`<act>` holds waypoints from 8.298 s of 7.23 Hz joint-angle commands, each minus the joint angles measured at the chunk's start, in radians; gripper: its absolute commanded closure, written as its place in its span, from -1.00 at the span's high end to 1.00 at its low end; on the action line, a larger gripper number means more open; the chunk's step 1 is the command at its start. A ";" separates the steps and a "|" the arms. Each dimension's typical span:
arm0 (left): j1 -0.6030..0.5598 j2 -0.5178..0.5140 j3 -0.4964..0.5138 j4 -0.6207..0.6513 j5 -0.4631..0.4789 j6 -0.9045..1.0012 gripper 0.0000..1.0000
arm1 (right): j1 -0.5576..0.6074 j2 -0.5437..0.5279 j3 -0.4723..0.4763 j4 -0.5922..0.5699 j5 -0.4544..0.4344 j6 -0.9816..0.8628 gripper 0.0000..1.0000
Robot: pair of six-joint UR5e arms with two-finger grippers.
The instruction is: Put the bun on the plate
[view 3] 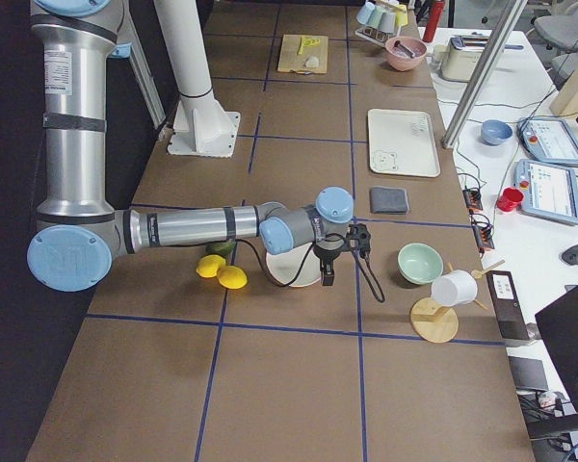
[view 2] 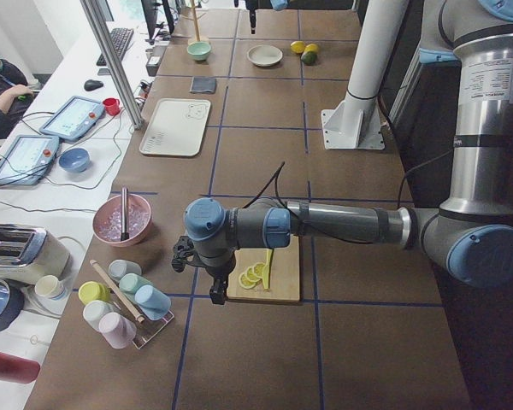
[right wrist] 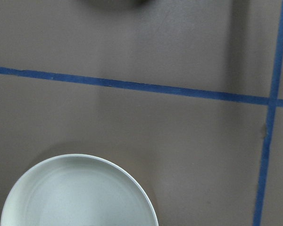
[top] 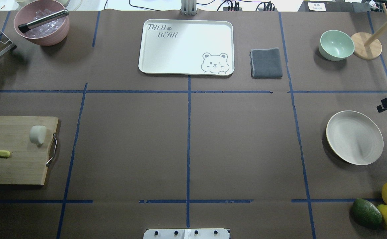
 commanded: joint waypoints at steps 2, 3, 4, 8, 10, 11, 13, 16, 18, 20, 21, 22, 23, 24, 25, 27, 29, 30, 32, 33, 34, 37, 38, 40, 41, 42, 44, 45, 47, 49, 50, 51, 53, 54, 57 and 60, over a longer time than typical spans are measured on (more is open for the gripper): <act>0.000 0.000 0.002 0.002 0.000 0.000 1.00 | -0.081 -0.047 -0.215 0.425 -0.023 0.150 0.96; 0.000 0.000 0.002 0.002 0.000 0.000 1.00 | -0.082 -0.047 -0.210 0.434 -0.012 0.182 0.86; 0.000 0.000 0.002 0.002 0.000 0.000 1.00 | -0.096 -0.047 -0.208 0.435 -0.012 0.194 0.69; 0.000 0.000 0.005 0.002 0.000 0.000 1.00 | -0.117 -0.089 -0.138 0.435 0.010 0.192 -0.99; 0.000 0.000 0.005 0.000 0.000 0.000 1.00 | -0.119 -0.099 -0.127 0.434 0.013 0.192 -1.00; 0.003 0.000 0.006 0.000 0.000 0.000 1.00 | -0.119 -0.097 -0.125 0.435 0.013 0.192 -1.00; 0.003 0.000 0.006 -0.001 0.000 0.000 1.00 | -0.120 -0.082 -0.079 0.426 0.077 0.198 -1.00; 0.003 0.000 0.008 -0.001 0.000 0.000 1.00 | -0.212 0.066 -0.041 0.429 0.047 0.519 -1.00; 0.003 -0.002 0.009 -0.004 0.000 0.000 1.00 | -0.347 0.209 -0.041 0.421 -0.057 0.703 -1.00; 0.005 -0.002 0.011 -0.004 0.000 0.000 1.00 | -0.482 0.420 -0.044 0.291 -0.156 0.843 -1.00; 0.005 -0.002 0.009 -0.004 0.000 0.000 1.00 | -0.543 0.525 -0.042 0.166 -0.221 0.863 -1.00; 0.005 -0.002 0.011 -0.006 0.000 0.000 1.00 | -0.615 0.585 -0.045 0.126 -0.296 0.924 -1.00; 0.005 -0.002 0.011 -0.006 0.000 0.000 1.00 | -0.658 0.613 -0.044 0.122 -0.347 0.961 -1.00; 0.005 -0.002 0.011 -0.004 0.000 0.000 1.00 | -0.671 0.613 -0.039 0.122 -0.361 0.974 -0.99; 0.005 -0.002 0.011 -0.004 0.000 0.000 1.00 | -0.671 0.605 -0.041 0.121 -0.353 0.972 -0.22; 0.005 -0.002 0.009 -0.004 0.000 -0.002 1.00 | -0.627 0.581 -0.018 0.013 -0.340 0.960 1.00; 0.005 -0.003 0.000 -0.006 0.001 0.000 1.00 | -0.500 0.572 0.034 -0.249 -0.279 0.742 1.00; 0.005 -0.003 0.000 -0.004 0.003 0.000 1.00 | -0.431 0.537 0.071 -0.348 -0.265 0.558 1.00; 0.010 -0.003 -0.001 -0.003 0.001 -0.002 1.00 | -0.226 0.370 0.120 -0.378 -0.149 0.193 1.00; 0.011 -0.003 -0.001 -0.004 0.000 -0.006 1.00 | -0.120 0.275 0.143 -0.376 -0.101 0.021 1.00; 0.011 -0.003 -0.001 -0.003 0.001 -0.011 1.00 | -0.025 0.184 0.155 -0.376 -0.070 -0.155 1.00; 0.013 -0.014 0.000 -0.007 0.003 -0.009 1.00 | 0.242 -0.037 0.151 -0.381 -0.009 -0.571 1.00; 0.013 -0.020 -0.003 -0.032 0.002 -0.008 1.00 | 0.305 -0.063 0.148 -0.404 -0.007 -0.630 1.00; 0.028 -0.025 0.014 -0.259 0.001 -0.014 1.00 | 0.338 -0.067 0.157 -0.448 -0.007 -0.623 1.00; 0.042 -0.012 0.011 -0.279 -0.002 -0.012 1.00 | 0.338 -0.063 0.152 -0.445 -0.009 -0.615 1.00; 0.058 -0.017 -0.003 -0.308 -0.012 -0.020 1.00 | 0.338 -0.062 0.155 -0.444 -0.007 -0.611 1.00; 0.245 -0.012 -0.050 -0.416 0.000 -0.325 1.00 | 0.337 -0.062 0.154 -0.444 -0.001 -0.594 1.00; 0.335 -0.009 -0.072 -0.487 0.047 -0.503 1.00 | 0.338 -0.062 0.154 -0.444 0.000 -0.592 1.00; 0.535 -0.002 -0.139 -0.498 0.196 -0.835 1.00 | 0.337 -0.063 0.154 -0.444 0.002 -0.592 1.00; 0.649 0.006 -0.138 -0.545 0.206 -0.978 1.00 | 0.338 -0.065 0.154 -0.444 0.002 -0.592 1.00; 0.677 0.006 -0.133 -0.546 0.206 -0.980 1.00 | 0.338 -0.065 0.152 -0.444 0.002 -0.592 1.00; 0.713 0.006 -0.118 -0.547 0.213 -0.989 1.00 | 0.337 -0.067 0.152 -0.444 0.002 -0.594 1.00; 0.734 0.003 -0.113 -0.553 0.221 -0.989 0.61 | 0.338 -0.068 0.151 -0.444 0.002 -0.594 1.00; 0.735 0.003 -0.112 -0.552 0.221 -0.989 0.06 | 0.338 -0.068 0.152 -0.444 0.002 -0.594 1.00; 0.735 -0.006 -0.130 -0.549 0.222 -0.991 -0.29 | 0.338 -0.068 0.154 -0.444 0.008 -0.594 1.00; 0.735 -0.098 -0.184 -0.538 0.224 -1.059 -0.35 | 0.338 -0.068 0.157 -0.442 0.028 -0.594 1.00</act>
